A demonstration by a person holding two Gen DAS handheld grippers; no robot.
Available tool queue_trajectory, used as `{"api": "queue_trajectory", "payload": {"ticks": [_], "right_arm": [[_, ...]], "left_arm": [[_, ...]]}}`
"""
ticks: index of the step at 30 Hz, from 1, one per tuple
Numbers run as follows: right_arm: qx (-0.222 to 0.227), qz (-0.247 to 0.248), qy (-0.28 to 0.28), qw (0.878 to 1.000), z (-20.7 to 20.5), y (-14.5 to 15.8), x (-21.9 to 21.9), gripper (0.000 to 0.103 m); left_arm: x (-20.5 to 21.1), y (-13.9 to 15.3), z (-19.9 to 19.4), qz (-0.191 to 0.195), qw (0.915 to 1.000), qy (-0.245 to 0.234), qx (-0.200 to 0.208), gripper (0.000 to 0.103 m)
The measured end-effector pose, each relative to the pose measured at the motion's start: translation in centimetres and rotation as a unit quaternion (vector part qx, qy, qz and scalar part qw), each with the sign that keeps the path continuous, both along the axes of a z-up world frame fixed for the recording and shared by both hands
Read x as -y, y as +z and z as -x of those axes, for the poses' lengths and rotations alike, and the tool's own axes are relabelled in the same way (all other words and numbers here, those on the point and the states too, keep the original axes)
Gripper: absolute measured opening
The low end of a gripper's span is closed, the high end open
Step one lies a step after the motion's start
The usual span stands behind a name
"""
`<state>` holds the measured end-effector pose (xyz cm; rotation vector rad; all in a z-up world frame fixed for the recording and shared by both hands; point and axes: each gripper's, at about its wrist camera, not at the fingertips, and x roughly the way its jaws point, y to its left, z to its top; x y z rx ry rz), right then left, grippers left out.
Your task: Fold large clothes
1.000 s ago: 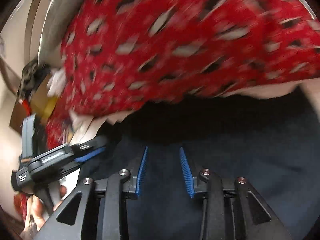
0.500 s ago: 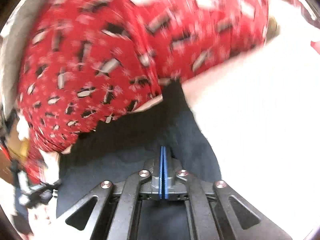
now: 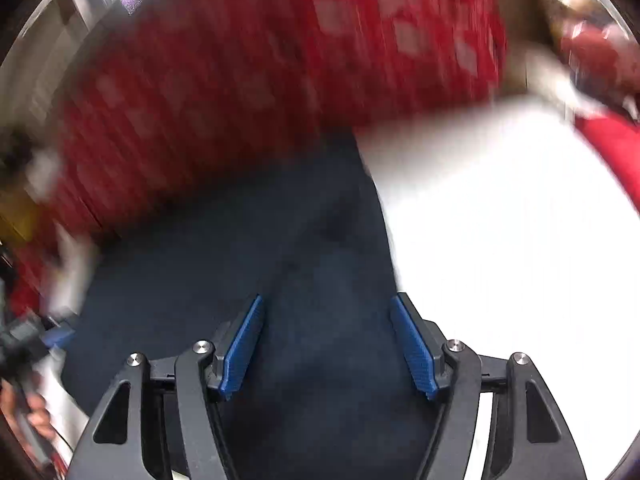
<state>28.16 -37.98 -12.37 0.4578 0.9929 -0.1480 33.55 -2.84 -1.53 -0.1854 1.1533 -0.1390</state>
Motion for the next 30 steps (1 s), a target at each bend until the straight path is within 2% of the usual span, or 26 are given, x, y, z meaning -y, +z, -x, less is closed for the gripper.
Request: {"api": "queue_trajectory", "payload": {"ticks": [4, 5, 7, 9, 11, 12, 14, 16, 18, 20, 22, 25, 26, 28, 29, 30], "right_arm": [[0.058, -0.025, -0.023, 0.998, 1.7, 3.3, 0.2, 0.067], [0.084, -0.025, -0.015, 0.996, 2.3, 4.4, 0.1, 0.067], [0.099, -0.009, -0.007, 0.995, 2.5, 5.0, -0.6, 0.069], [0.072, 0.002, 0.018, 0.997, 2.0, 4.0, -1.3, 0.069], [0.019, 0.034, 0.032, 0.999, 1.3, 2.3, -1.8, 0.069], [0.014, 0.042, 0.031, 0.999, 1.3, 2.2, -1.8, 0.069], [0.028, 0.042, 0.018, 0.999, 1.3, 3.5, -2.1, 0.069], [0.078, 0.014, 0.02, 0.997, 1.6, 5.7, -2.4, 0.068], [0.109, 0.017, 0.035, 0.993, 1.5, 7.3, -3.4, 0.068], [0.124, 0.029, 0.059, 0.99, 1.0, 7.7, -4.6, 0.068], [0.106, 0.042, 0.079, 0.99, -0.5, 6.7, -6.1, 0.068], [0.008, 0.052, 0.115, 0.992, -4.0, 1.7, -7.4, 0.068], [0.02, 0.079, 0.126, 0.989, -3.8, 1.6, -7.8, 0.068], [0.013, 0.104, 0.137, 0.985, -4.1, 2.8, -8.7, 0.068], [0.015, 0.096, 0.136, 0.986, -4.1, 3.7, -8.9, 0.067], [0.035, 0.075, 0.131, 0.988, -4.0, 4.7, -8.6, 0.067]], "left_arm": [[0.9, 0.6, 0.5, -0.019, 0.9998, -0.003, 0.001, 0.062], [0.9, 0.5, 0.5, -0.021, 0.9998, -0.002, 0.001, 0.062], [0.9, 0.6, 0.8, -0.021, 0.9998, 0.001, 0.001, 0.062], [0.8, 0.6, 1.0, -0.022, 0.9998, 0.004, -0.002, 0.063], [0.9, 0.5, 1.0, -0.026, 0.9996, 0.001, -0.004, 0.063], [1.1, 0.5, 0.9, -0.028, 0.9996, 0.001, -0.004, 0.063], [1.2, 0.4, 0.7, -0.03, 0.9995, 0.001, -0.005, 0.063], [1.2, 0.4, 0.6, -0.031, 0.9995, 0.003, -0.004, 0.063], [1.2, 0.4, 0.7, -0.031, 0.9995, 0.004, -0.005, 0.064], [1.2, 0.4, 0.6, -0.029, 0.9995, 0.004, -0.007, 0.064], [1.1, 0.3, 0.5, -0.025, 0.9996, 0.006, -0.01, 0.065], [0.3, 0.8, 0.0, 0.006, 0.9997, 0.006, -0.024, 0.065], [-0.3, 1.2, -0.4, 0.031, 0.9991, 0.007, -0.028, 0.065], [-2.8, 2.6, -1.4, 0.105, 0.9939, 0.025, -0.023, 0.065], [-3.6, 2.9, -1.7, 0.12, 0.9919, 0.035, -0.021, 0.065], [-4.7, 3.4, -2.2, 0.138, 0.9891, 0.048, -0.019, 0.065]]}}
